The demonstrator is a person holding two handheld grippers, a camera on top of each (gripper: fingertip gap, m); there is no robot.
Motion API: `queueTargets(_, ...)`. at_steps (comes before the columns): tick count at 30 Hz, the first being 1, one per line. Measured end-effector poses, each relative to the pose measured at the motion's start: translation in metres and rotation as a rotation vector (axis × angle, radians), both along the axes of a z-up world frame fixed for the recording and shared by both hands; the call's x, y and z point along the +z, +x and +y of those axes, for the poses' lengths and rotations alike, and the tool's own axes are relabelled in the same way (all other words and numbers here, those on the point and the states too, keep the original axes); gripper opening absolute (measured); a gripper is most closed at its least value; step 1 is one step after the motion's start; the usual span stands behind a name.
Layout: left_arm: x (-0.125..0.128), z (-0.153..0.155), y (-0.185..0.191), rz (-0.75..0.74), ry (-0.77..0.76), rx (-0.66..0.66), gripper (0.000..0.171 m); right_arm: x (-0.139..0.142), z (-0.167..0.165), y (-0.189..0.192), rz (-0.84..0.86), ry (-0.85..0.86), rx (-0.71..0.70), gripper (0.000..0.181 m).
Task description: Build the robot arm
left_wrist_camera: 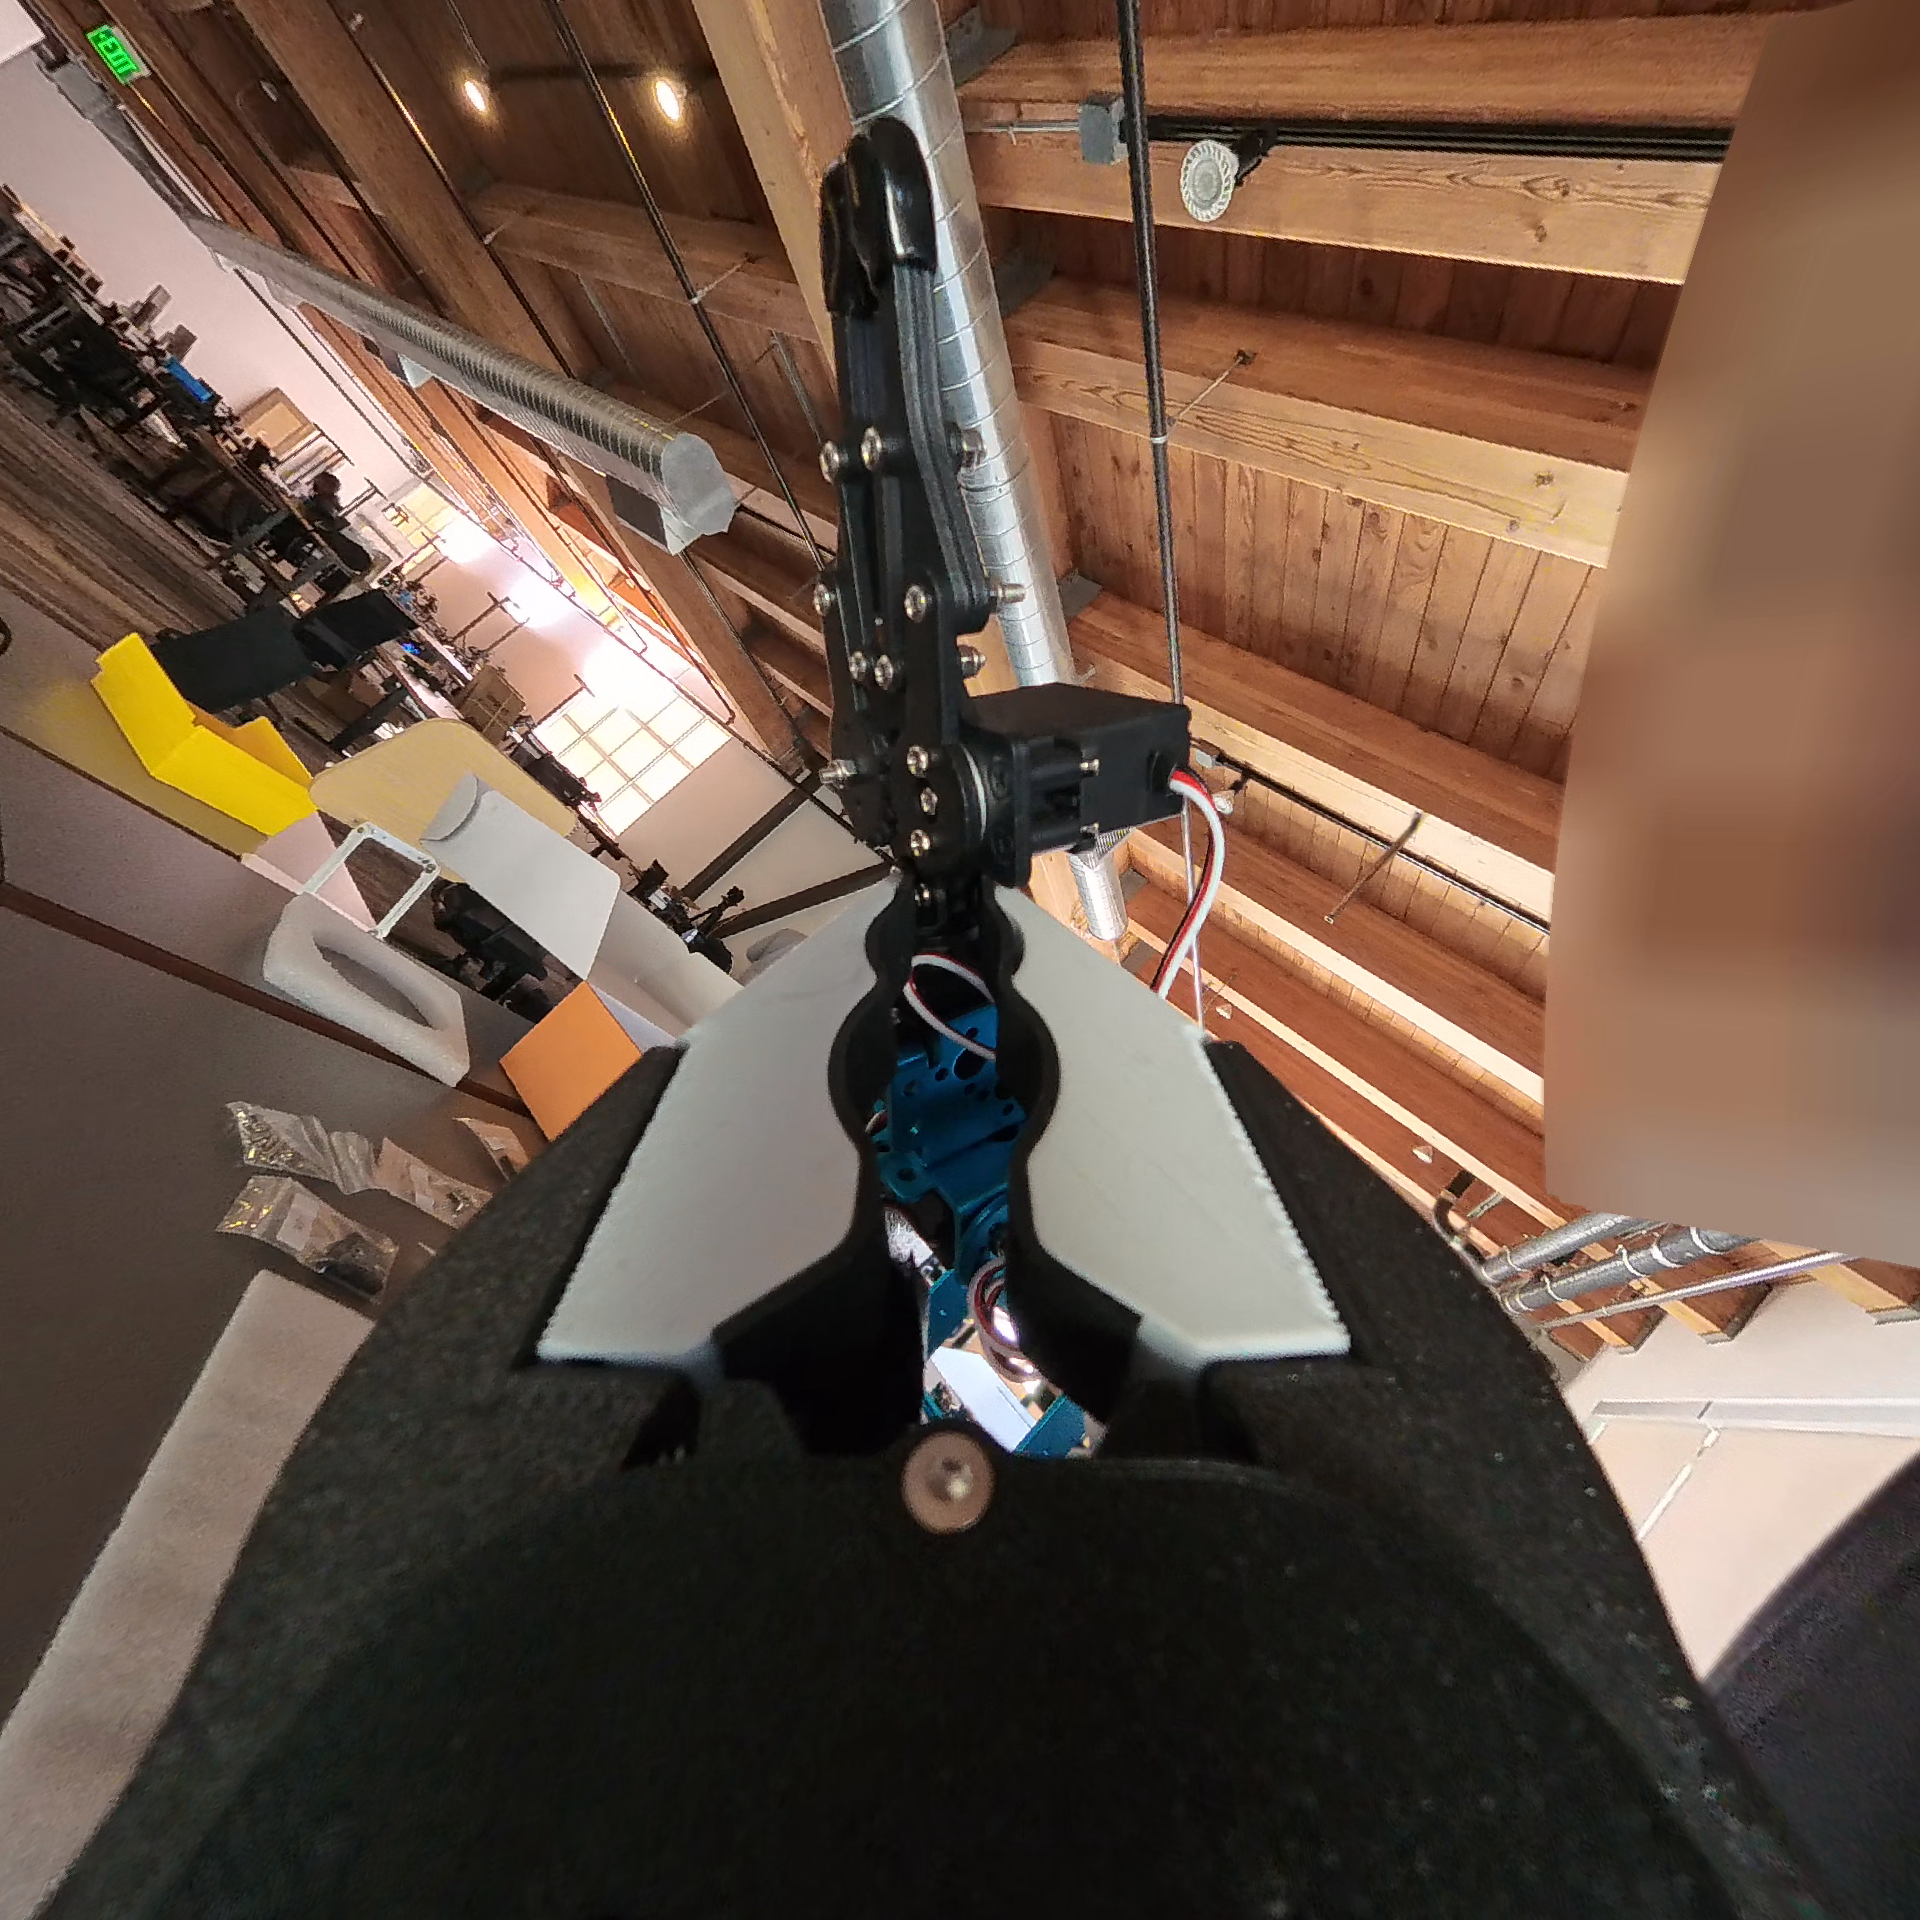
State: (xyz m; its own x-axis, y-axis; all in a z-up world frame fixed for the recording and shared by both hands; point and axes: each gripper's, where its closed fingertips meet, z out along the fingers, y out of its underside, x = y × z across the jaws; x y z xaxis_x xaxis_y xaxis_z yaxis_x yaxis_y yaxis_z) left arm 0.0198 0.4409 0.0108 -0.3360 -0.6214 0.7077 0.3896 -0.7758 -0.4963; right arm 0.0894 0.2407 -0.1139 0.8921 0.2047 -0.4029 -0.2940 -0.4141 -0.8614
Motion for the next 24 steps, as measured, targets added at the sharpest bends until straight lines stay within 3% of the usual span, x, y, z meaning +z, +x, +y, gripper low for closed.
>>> queueTargets(11,0.000,0.002,0.005,0.016,-0.077,-0.026,0.011,-0.017,0.009,-0.011,0.129,-0.062,0.074,0.067)
queueTargets(24,0.001,-0.001,0.003,0.010,-0.106,-0.020,0.011,-0.015,0.002,-0.022,0.272,-0.066,0.115,0.062)
